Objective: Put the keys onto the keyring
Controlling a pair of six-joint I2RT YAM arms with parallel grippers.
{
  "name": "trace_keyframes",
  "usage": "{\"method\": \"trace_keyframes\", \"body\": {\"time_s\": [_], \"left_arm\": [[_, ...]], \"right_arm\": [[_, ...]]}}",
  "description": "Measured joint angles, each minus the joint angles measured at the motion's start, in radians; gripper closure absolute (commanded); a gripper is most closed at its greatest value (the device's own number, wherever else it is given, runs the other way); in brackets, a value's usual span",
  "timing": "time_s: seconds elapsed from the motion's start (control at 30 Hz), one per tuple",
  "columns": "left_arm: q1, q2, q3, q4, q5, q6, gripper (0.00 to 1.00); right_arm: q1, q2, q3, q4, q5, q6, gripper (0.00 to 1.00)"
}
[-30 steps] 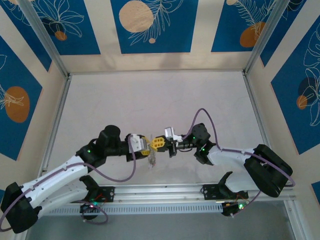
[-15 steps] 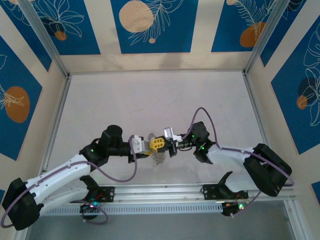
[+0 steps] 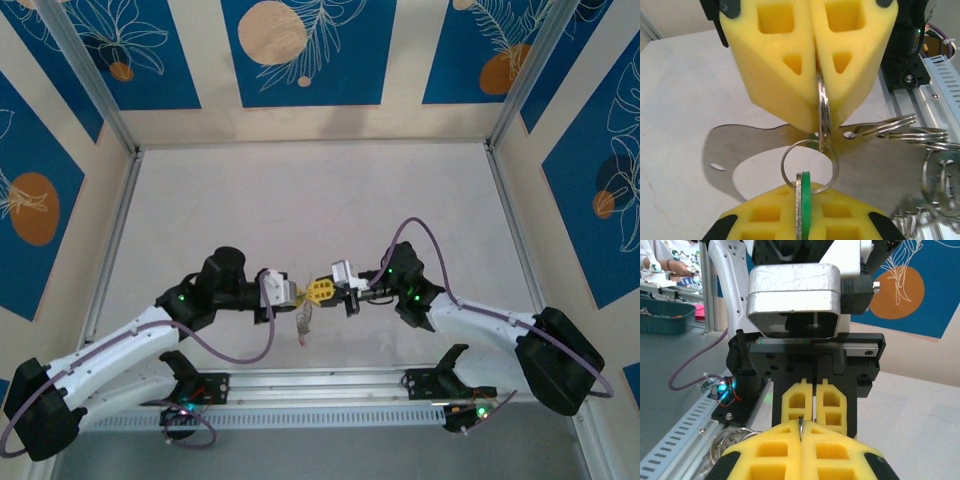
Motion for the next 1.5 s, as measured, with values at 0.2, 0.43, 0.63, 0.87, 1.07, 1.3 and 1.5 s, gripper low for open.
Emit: {"method": "trace_keyframes", "body": {"time_s": [0.2, 0.43, 0.63, 0.87, 1.07, 1.3, 1.5], "left_arm": [[0.0, 0.018, 0.102, -0.152, -0.038, 0.069, 0.99], [-0.011, 0.123, 0.267, -0.372, -0.084, 0.19, 0.99], [-0.047, 0.209, 0.4, -0.53, -0.166, 0.302, 0.98], [-0.08, 0.301, 0.54, -0.701, -0.307, 0.437, 0.98], [-0.115, 0.359, 0.627, -0.791, -0.441, 0.545, 0.97], [-0.187, 0.415, 0.677, -0.832, -0.682, 0.693, 1.0], [-0.25, 0.49, 0.709, -0.817, -0.935, 0.832, 1.0]], "right_arm": [[0.001, -0.025, 0.008, -0.12, 0.051, -0.067, 1.0], [0.034, -0.025, 0.035, -0.225, 0.158, -0.125, 1.0], [0.047, -0.021, 0.035, -0.245, 0.231, -0.132, 0.84], [0.034, -0.023, -0.018, -0.18, 0.272, -0.119, 0.68], [-0.019, -0.067, -0.087, -0.134, 0.298, -0.086, 0.62], [-0.106, -0.135, -0.141, -0.068, 0.325, -0.029, 0.55], [-0.166, -0.168, -0.179, -0.034, 0.371, 0.017, 0.51]]}}
